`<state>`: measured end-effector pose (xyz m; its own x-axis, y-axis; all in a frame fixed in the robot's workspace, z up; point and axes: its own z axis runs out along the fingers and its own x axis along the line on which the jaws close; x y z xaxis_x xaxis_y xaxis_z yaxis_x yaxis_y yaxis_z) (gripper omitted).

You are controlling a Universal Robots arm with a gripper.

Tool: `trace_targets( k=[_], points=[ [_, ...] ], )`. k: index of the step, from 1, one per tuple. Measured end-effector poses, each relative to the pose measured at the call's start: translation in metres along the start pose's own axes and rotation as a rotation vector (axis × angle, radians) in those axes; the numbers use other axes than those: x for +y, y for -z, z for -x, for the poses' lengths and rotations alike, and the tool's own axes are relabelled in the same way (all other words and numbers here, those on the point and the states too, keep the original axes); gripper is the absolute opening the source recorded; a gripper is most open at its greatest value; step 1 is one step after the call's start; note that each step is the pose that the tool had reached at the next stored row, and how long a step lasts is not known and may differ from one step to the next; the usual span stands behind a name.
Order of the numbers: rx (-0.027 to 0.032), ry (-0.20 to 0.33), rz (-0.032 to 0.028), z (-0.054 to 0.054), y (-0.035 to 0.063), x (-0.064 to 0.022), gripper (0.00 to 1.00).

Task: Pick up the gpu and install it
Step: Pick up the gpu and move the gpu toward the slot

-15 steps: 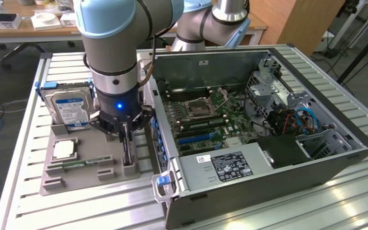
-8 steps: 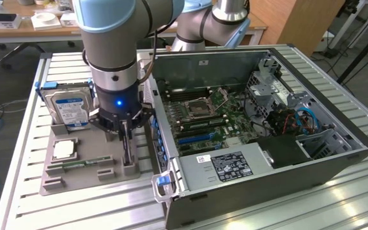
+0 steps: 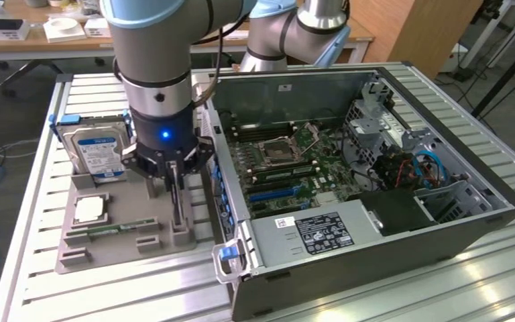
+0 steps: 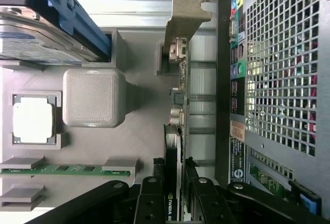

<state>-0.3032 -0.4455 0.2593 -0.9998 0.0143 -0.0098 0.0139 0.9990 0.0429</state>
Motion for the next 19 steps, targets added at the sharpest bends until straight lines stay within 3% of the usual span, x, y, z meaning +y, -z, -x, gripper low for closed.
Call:
trace_targets(
  k=[10,19],
  points=[
    [0.0,0.0,-0.0014,0.0,0.0243,0.001,0.26],
    [-0.0001,0.0,-0.0014,0.001,0.056,0.0024,0.26]
  ],
)
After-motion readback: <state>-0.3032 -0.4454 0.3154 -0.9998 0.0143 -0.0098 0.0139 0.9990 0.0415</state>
